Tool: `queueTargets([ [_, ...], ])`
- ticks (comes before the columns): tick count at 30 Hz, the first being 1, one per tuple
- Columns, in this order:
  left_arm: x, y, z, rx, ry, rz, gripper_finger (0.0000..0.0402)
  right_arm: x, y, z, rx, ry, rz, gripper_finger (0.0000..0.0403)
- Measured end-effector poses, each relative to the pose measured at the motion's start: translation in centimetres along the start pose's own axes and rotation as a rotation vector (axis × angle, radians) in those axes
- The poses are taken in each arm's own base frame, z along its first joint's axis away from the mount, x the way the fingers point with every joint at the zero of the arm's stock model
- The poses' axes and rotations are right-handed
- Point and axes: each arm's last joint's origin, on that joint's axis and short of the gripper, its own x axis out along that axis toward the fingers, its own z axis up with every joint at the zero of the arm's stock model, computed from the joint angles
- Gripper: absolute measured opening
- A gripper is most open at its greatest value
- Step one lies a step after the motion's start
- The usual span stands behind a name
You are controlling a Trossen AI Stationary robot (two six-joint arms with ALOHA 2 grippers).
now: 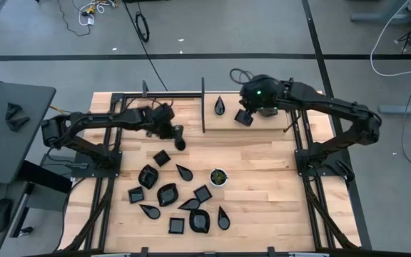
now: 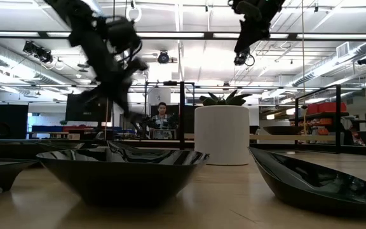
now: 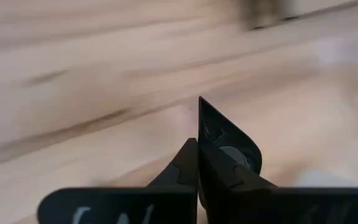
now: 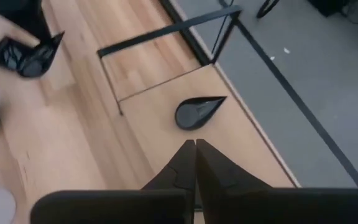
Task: Pick & Place Mini shaped plates
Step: Stack the drop shaped plate on top of the drop shaped plate on the shelf
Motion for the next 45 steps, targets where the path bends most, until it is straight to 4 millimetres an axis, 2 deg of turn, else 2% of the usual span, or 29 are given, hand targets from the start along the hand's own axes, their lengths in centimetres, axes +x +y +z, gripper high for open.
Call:
queueTargets([
  [3,-2.2,-3.2,1.6,0.083,-0.043,-0.114,0.0005,-0.9,-0.7,0.0,0.075,-0.031,0.009,0.0013],
  [7,-5.8,-7.6,3.2,0.175,-0.173,-0.225,0.0004,-1.4,-1.3,0.2,0.168,-0.062,0.163,0.0014],
  [11,-8.2,-10.4,4.3,0.193,-0.258,-0.258,0.0003,-1.7,-1.0,1.1,0.2,-0.146,0.334,0.0026],
  [14,-8.3,-11.8,5.3,0.212,-0.268,-0.242,0.0002,-2.0,-0.8,2.3,0.184,-0.26,0.429,0.0053],
  [17,-7.5,-13.1,6.0,0.216,-0.245,-0.214,0.0003,-2.2,-0.1,3.1,0.135,-0.352,0.454,0.009],
  [21,-6.5,-14.9,6.9,0.222,-0.229,-0.2,0.0004,-0.9,0.8,3.1,0.075,-0.316,0.415,0.0135],
  [25,-6.0,-16.3,7.5,0.257,-0.228,-0.216,0.0005,0.8,1.4,2.8,0.072,-0.232,0.355,0.0157],
  [30,-6.1,-17.0,7.9,0.271,-0.236,-0.231,0.0005,2.5,1.9,2.4,0.074,-0.158,0.264,0.0156],
  [35,-6.1,-16.9,8.0,0.268,-0.243,-0.224,0.0006,2.8,1.8,2.4,0.079,-0.157,0.186,0.0133],
  [45,-6.1,-16.9,8.0,0.269,-0.247,-0.219,0.0006,3.1,1.9,2.7,0.051,-0.175,0.201,0.0067],
])
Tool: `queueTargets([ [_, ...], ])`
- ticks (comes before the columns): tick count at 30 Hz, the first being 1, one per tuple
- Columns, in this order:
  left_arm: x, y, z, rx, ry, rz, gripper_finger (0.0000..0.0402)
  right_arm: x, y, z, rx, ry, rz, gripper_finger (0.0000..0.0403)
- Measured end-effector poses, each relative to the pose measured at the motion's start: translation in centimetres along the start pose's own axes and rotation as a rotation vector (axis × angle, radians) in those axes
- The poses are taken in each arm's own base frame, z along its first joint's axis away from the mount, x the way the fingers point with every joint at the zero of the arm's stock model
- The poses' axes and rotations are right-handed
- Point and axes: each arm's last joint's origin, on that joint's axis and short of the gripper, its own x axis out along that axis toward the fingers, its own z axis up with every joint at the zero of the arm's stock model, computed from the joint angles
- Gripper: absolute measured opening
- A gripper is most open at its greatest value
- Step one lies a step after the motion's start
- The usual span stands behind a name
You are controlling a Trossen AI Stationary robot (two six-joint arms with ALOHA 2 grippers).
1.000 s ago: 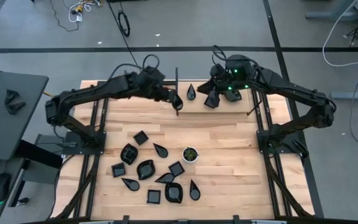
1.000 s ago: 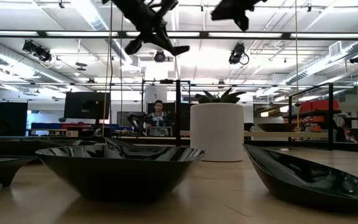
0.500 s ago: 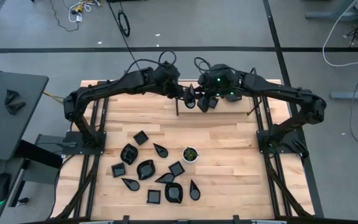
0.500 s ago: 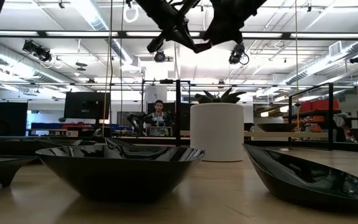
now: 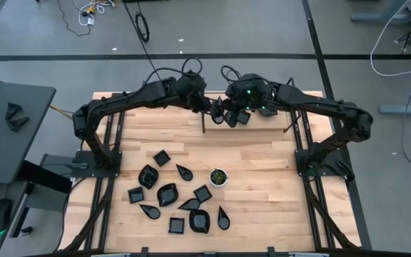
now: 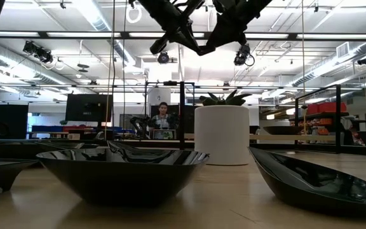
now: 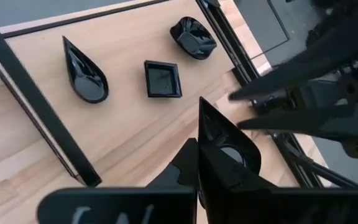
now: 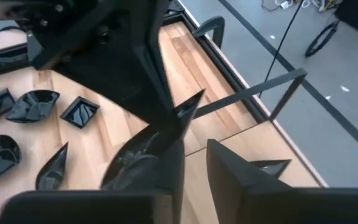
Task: Pick & Place Mini shaped plates
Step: Stack the drop shaped plate on top of the drop shaped plate on the shelf
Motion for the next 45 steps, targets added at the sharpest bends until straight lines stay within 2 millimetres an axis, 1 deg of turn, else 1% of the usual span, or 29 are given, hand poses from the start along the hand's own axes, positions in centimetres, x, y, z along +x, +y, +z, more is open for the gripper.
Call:
queueTargets([
  [3,0.0,0.0,0.0,0.0,-0.004,0.005,0.0007,0.2,0.1,0.1,0.001,-0.012,0.007,0.0061],
  [6,0.0,0.1,0.0,0.0,0.0,0.009,0.0007,0.3,0.1,0.1,0.001,-0.014,0.013,0.0067],
  [8,0.0,0.0,0.0,0.01,-0.002,0.006,0.0007,0.2,0.2,0.2,0.003,-0.02,0.035,0.0079],
  [12,0.0,0.0,0.1,0.018,-0.009,0.001,0.0007,-0.1,0.3,0.3,0.02,-0.023,0.072,0.012],
  [15,0.0,0.0,0.1,0.022,-0.01,0.004,0.0007,0.2,0.5,0.1,0.015,-0.012,0.078,0.0147],
  [18,0.0,0.0,0.1,0.023,-0.01,0.004,0.0007,0.8,0.6,0.0,0.004,0.002,0.033,0.0154],
  [20,0.0,0.0,0.0,0.023,-0.009,0.004,0.0007,1.0,0.7,-0.1,-0.002,0.003,-0.008,0.0147],
  [23,0.0,0.0,0.1,0.03,-0.009,0.004,0.0007,1.0,0.7,-0.1,-0.004,-0.001,-0.036,0.0122],
  [32,0.0,-0.1,0.1,0.033,-0.016,-0.001,0.0008,1.0,0.7,-0.1,0.0,-0.002,-0.043,0.0012],
  [34,0.0,-0.1,0.2,0.05,-0.028,-0.008,0.0012,1.0,0.6,0.0,0.011,-0.004,-0.047,0.0006],
  [36,0.0,-0.2,0.3,0.074,-0.037,-0.021,0.0021,1.0,0.6,-0.1,0.034,-0.003,-0.062,0.0008],
  [39,0.0,-0.4,0.5,0.084,-0.054,-0.034,0.0047,1.3,0.5,-0.4,0.084,0.021,-0.1,0.0005],
  [42,0.0,-0.5,0.5,0.104,-0.063,-0.041,0.008,2.2,0.2,-1.6,0.167,0.046,-0.114,0.0003],
  [45,-0.1,-0.4,0.6,0.125,-0.057,-0.037,0.0112,3.2,-1.0,-3.5,0.277,0.101,-0.158,0.0002],
])
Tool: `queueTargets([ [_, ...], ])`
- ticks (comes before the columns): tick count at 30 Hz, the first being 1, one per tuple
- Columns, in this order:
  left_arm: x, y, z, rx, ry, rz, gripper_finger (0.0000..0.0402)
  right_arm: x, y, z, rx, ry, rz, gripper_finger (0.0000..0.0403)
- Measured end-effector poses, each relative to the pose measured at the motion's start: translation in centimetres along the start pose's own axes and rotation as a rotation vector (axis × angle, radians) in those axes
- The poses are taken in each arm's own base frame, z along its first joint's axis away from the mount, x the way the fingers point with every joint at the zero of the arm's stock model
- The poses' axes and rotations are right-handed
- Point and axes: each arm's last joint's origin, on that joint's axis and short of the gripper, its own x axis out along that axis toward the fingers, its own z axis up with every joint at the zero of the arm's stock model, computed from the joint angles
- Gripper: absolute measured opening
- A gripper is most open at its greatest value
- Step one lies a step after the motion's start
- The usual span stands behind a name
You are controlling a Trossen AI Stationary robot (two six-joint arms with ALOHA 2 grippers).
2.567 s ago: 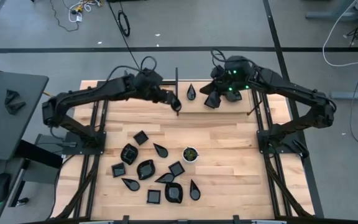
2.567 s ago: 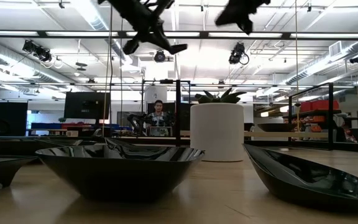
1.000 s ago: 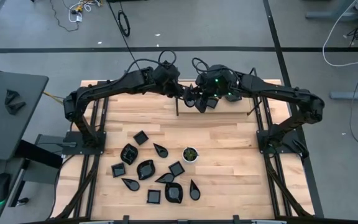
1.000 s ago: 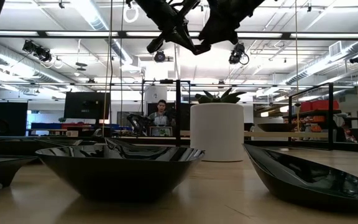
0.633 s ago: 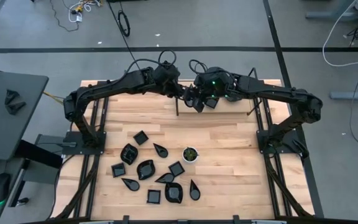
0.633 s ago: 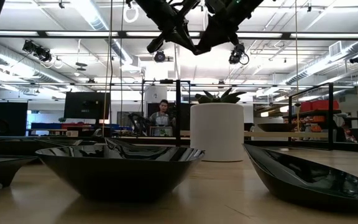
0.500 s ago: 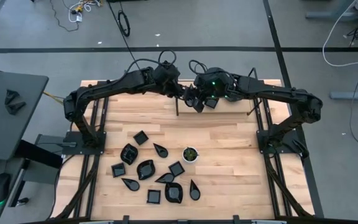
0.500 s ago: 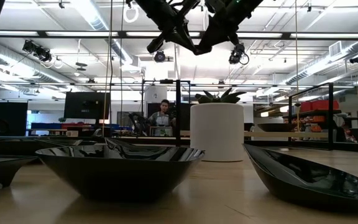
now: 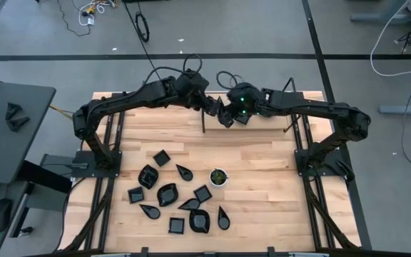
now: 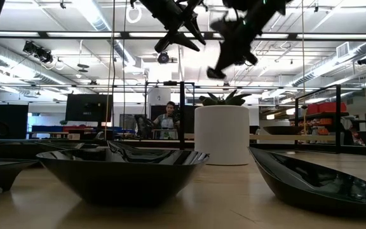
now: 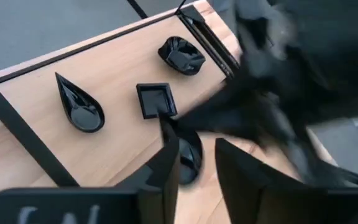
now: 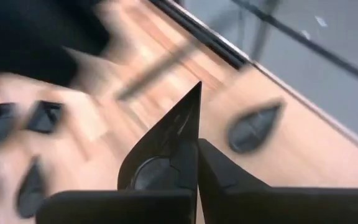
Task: Pick & Place Mini shaped plates
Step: Stack the drop shaped plate on top of the drop shaped plate on the shelf
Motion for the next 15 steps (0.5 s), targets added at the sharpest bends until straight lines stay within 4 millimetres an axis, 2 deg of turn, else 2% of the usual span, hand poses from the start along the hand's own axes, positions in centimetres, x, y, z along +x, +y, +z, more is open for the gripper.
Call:
queueTargets([
  [4,-1.4,0.4,0.3,-0.006,0.027,-0.004,0.0138,1.6,-2.4,-1.1,0.108,0.028,-0.065,0.0002],
  [10,-4.7,1.0,0.0,0.021,0.067,0.088,0.0142,3.3,-5.8,0.2,0.229,-0.143,-0.07,0.0002],
  [15,-6.8,1.4,-0.5,0.051,0.077,0.197,0.0135,6.8,-8.0,-0.3,0.275,-0.095,-0.045,0.0002],
])
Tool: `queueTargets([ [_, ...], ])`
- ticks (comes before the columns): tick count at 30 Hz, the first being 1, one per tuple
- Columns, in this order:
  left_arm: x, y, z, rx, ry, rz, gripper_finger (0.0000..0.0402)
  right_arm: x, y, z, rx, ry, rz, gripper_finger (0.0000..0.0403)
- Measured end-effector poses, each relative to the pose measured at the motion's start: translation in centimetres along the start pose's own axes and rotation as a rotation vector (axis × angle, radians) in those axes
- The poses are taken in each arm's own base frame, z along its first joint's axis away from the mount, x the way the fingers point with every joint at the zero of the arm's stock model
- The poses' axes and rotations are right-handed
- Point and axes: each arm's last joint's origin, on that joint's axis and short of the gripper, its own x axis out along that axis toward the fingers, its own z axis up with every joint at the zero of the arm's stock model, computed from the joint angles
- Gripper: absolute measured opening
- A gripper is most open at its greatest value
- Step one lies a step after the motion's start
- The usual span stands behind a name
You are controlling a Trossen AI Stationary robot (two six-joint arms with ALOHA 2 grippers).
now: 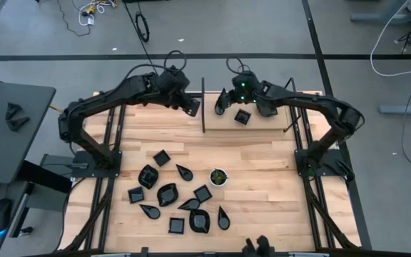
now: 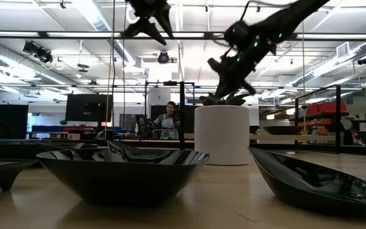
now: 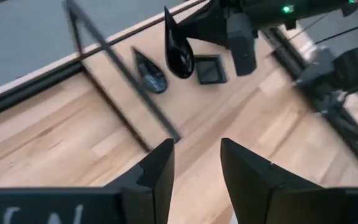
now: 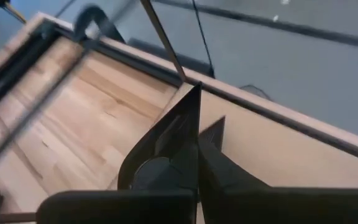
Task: Pick & Place Mini shaped plates
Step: Stack the drop shaped plate on top of the drop shaped plate on the shelf
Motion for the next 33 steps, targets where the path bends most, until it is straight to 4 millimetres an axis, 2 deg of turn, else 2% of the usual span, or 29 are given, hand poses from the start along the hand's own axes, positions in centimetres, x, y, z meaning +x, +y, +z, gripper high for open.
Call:
queueTargets([
  [6,-0.2,0.2,0.0,-0.004,-0.011,0.03,0.0133,3.6,-1.2,-0.9,0.023,0.044,0.01,0.0002],
  [13,-0.1,0.0,-0.1,0.0,-0.011,0.033,0.0133,5.5,-2.0,-1.9,0.045,0.092,-0.025,0.0002],
  [24,-0.1,0.0,-0.1,-0.001,-0.013,0.035,0.0133,6.8,-2.3,-2.6,0.067,0.104,-0.057,0.0011],
  [28,-0.1,0.0,-0.1,-0.002,-0.013,0.035,0.0133,6.8,-2.4,-2.4,0.089,0.084,-0.068,0.0034],
  [33,-0.1,0.0,-0.1,-0.002,-0.014,0.035,0.0133,6.7,-2.5,-2.3,0.092,0.086,-0.058,0.0082],
])
